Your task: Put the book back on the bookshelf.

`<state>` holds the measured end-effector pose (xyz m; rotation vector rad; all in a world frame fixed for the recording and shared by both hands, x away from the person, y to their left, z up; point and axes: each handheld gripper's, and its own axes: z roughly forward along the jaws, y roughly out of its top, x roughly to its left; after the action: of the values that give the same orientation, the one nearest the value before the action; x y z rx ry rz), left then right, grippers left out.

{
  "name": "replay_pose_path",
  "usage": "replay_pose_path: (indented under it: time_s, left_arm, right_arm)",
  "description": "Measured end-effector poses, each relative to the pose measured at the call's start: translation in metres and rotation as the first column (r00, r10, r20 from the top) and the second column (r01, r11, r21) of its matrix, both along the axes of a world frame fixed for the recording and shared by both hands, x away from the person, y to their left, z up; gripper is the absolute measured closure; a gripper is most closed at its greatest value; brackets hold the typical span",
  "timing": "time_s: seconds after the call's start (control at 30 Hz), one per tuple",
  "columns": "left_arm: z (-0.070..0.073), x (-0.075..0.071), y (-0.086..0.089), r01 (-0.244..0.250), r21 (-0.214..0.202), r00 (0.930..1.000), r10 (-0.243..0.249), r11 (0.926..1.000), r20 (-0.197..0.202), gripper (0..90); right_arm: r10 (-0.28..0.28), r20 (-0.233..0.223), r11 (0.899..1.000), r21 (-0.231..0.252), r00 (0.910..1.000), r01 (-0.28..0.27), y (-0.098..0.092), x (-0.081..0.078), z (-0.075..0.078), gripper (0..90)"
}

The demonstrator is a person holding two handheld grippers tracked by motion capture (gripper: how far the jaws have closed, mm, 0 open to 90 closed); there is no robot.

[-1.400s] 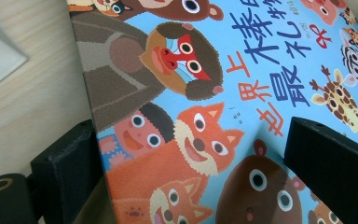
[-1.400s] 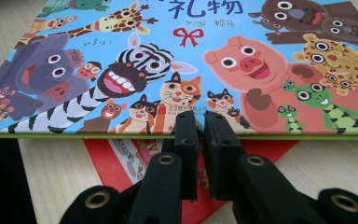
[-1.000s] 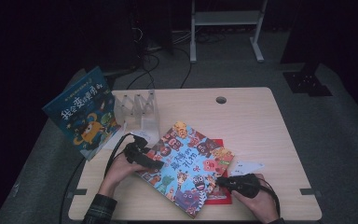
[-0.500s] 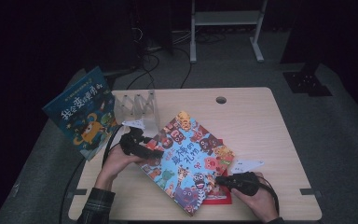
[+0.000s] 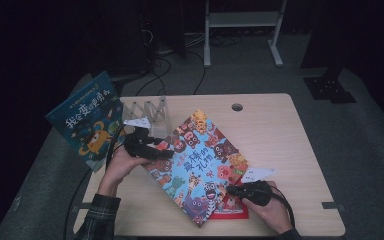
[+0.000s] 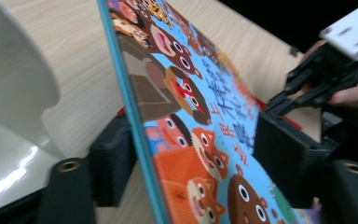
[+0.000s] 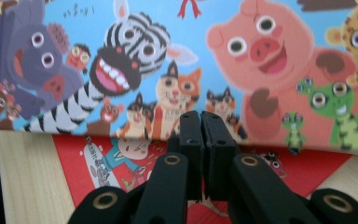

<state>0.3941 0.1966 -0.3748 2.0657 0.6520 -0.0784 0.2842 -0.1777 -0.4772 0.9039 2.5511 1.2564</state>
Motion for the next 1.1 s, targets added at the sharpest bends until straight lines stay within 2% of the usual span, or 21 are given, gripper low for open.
replay_pose_path:
  time_s: [0.03, 0.07, 0.1, 0.13, 0.17, 0.2, 0.23, 0.27, 0.37, 0.43, 0.53, 0.77, 0.83, 0.93, 0.97, 1.07, 1.1]
  left_arm:
    - [0.001, -0.001, -0.004, 0.03, -0.007, 0.9995, -0.03, 0.9995, -0.005, 36.5]
    - [0.001, -0.002, -0.009, 0.028, 0.009, 0.9996, -0.028, 0.9996, 0.008, 39.1]
    - [0.002, -0.002, -0.011, 0.01, 0.042, 0.9996, -0.012, 0.9991, 0.026, 39.9]
    - [0.001, -0.001, -0.014, -0.013, 0.093, 0.9996, 0.011, 0.9956, 0.025, 41.2]
    - [-0.001, 0.002, -0.014, -0.022, 0.117, 0.9997, 0.02, 0.9929, 0.017, 40.9]
    - [-0.003, 0.003, -0.014, -0.027, 0.127, 0.9996, 0.027, 0.9915, 0.006, 40.9]
    - [-0.003, 0.003, -0.014, -0.027, 0.127, 0.9996, 0.027, 0.9915, 0.006, 40.4]
    - [-0.005, 0.004, -0.011, -0.023, 0.092, 0.9996, 0.024, 0.9955, -0.012, 40.3]
    - [0.001, 0.002, -0.011, -0.005, 0.035, 0.9999, 0.006, 0.9994, -0.016, 42.1]
    - [0.006, 0.0, -0.012, 0.003, 0.031, 1.0, -0.003, 0.9995, -0.004, 42.3]
    - [0.012, -0.004, -0.014, 0.024, -0.001, 0.9997, -0.024, 0.9997, 0.0, 43.3]
    - [0.026, -0.008, -0.021, 0.055, -0.005, 0.9985, -0.055, 0.9985, 0.002, 47.7]
    - [0.029, -0.009, -0.025, 0.064, 0.013, 0.9979, -0.064, 0.9979, -0.008, 48.9]
    - [0.03, -0.01, -0.029, 0.082, 0.025, 0.9963, -0.081, 0.9963, -0.027, 51.3]
    - [0.03, -0.011, -0.035, 0.1, 0.051, 0.9945, -0.098, 0.9937, -0.038, 51.4]
    - [0.033, -0.012, -0.038, 0.106, 0.071, 0.9939, -0.103, 0.9919, -0.038, 53.0]
    - [0.036, -0.013, -0.04, 0.1, 0.093, 0.9946, -0.096, 0.9906, -0.04, 54.2]
  right_arm:
    - [0.003, 0.002, 1.0, -0.001, 1.0, -0.003, 0.001, 0.001, 0.0, 86.6]
    - [0.019, -0.006, 1.0, 0.017, 0.9998, -0.019, 0.004, 0.002, -0.002, 88.9]
    - [0.034, -0.011, 0.998, 0.053, 0.9994, -0.033, 0.006, 0.002, -0.001, 89.1]
    - [0.033, 0.002, 0.999, 0.033, 0.9995, -0.033, 0.009, 0.002, 0.002, 89.0]
    - [0.032, 0.023, 0.999, 0.004, 0.9992, -0.032, 0.013, 0.001, 0.003, 89.1]
    - [0.03, 0.022, 0.999, 0.01, 0.9993, -0.031, 0.013, 0.002, 0.003, 89.3]
    - [0.03, 0.022, 0.999, 0.01, 0.9993, -0.031, 0.013, 0.002, 0.003, 89.3]
    - [0.029, 0.018, 0.999, 0.014, 0.9994, -0.03, 0.013, 0.002, 0.002, 89.4]
    - [0.028, 0.036, 1.0, 0.005, 0.999, -0.028, 0.013, 0.0, 0.002, 89.5]
    - [0.018, 0.044, 1.0, 0.006, 0.9989, -0.018, 0.013, -0.003, 0.002, 89.6]
    - [0.019, 0.042, 1.0, -0.012, 0.9989, -0.019, 0.011, -0.006, 0.001, 89.5]
    - [0.019, 0.006, 1.0, -0.024, 0.9998, -0.019, 0.004, -0.015, -0.008, 89.4]
    - [0.015, -0.011, 0.999, -0.031, 0.9998, -0.015, 0.003, -0.018, -0.011, 89.4]
    - [0.005, -0.008, 1.0, -0.016, 1.0, -0.005, 0.002, -0.019, -0.012, 89.4]
    - [0.01, -0.006, 0.999, -0.032, 0.9999, -0.01, 0.003, -0.019, -0.011, 89.4]
    - [0.009, -0.005, 1.0, -0.024, 0.9999, -0.009, 0.002, -0.018, -0.012, 89.4]
    - [0.009, 0.0, 1.0, -0.025, 1.0, -0.009, 0.003, -0.019, -0.012, 89.3]
